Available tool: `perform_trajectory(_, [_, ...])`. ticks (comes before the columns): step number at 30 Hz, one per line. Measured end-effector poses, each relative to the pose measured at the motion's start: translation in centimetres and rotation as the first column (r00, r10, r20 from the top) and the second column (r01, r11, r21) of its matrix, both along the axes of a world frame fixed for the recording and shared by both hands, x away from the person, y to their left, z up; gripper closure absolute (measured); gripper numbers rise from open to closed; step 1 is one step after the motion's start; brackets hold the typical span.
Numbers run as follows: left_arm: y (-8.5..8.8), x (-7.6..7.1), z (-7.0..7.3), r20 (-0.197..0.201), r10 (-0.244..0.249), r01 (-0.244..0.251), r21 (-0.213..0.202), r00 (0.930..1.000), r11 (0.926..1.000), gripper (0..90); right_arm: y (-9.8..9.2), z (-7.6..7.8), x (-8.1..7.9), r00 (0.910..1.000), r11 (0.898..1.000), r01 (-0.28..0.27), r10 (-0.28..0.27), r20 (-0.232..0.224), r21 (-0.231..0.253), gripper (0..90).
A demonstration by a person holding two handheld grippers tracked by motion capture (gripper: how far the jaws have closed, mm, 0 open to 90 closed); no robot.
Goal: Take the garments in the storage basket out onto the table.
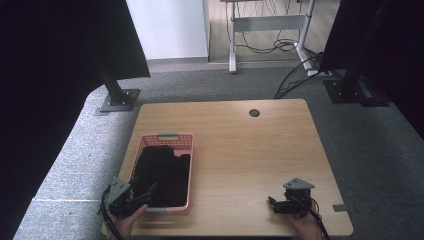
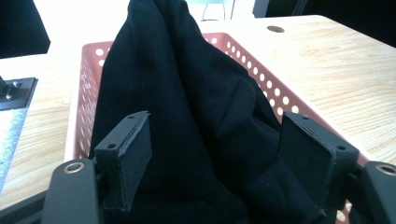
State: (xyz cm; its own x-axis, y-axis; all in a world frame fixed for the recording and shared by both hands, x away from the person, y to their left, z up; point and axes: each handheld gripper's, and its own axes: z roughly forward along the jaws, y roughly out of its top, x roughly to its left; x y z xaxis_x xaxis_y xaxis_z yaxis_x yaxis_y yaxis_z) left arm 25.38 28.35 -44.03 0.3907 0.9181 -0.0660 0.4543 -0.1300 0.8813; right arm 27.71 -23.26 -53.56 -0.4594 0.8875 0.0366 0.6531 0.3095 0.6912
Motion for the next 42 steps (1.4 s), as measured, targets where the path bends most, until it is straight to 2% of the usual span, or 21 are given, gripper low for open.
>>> perform_trajectory(4, [-0.2, 0.05, -0.14, -0.006, -0.009, 0.009, -0.005, 0.9999, 0.9999, 25.6, -0.01, -0.01, 0.02, 1.0, 1.0, -0.006, 0.006, -0.001, 0.0, 1.9])
perform_trajectory(11, [-0.81, 0.01, -0.22, -0.011, -0.025, 0.025, 0.014, 0.9996, 0.9996, 25.3, -0.16, 0.01, -0.13, 0.9998, 1.0, -0.018, 0.018, -0.001, 0.001, 2.5])
perform_trajectory(20, [-0.66, 0.0, -0.12, -0.011, -0.013, 0.013, 0.02, 0.9999, 0.9997, 24.8, -0.05, -0.02, -0.04, 0.9991, 0.999, -0.042, 0.042, -0.004, 0.0, 0.6])
perform_trajectory(33, [-0.93, 0.08, -0.26, -0.023, -0.003, 0.004, 0.035, 0.9997, 0.9994, 24.3, -0.05, -0.03, -0.04, 0.9992, 0.999, -0.041, 0.041, -0.004, 0.0, 0.5])
perform_trajectory(38, [-0.77, 0.21, -0.31, -0.027, -0.003, 0.004, 0.025, 0.9996, 0.9997, 24.5, 0.0, -0.03, -0.05, 0.9994, 0.999, -0.035, 0.035, -0.004, 0.0, 0.6])
perform_trajectory(42, [-0.83, 0.48, -0.63, -0.036, 0.004, -0.002, 0.036, 0.9994, 0.9993, 24.6, 0.0, -0.03, -0.04, 0.9994, 0.999, -0.035, 0.035, -0.004, -0.001, 0.6])
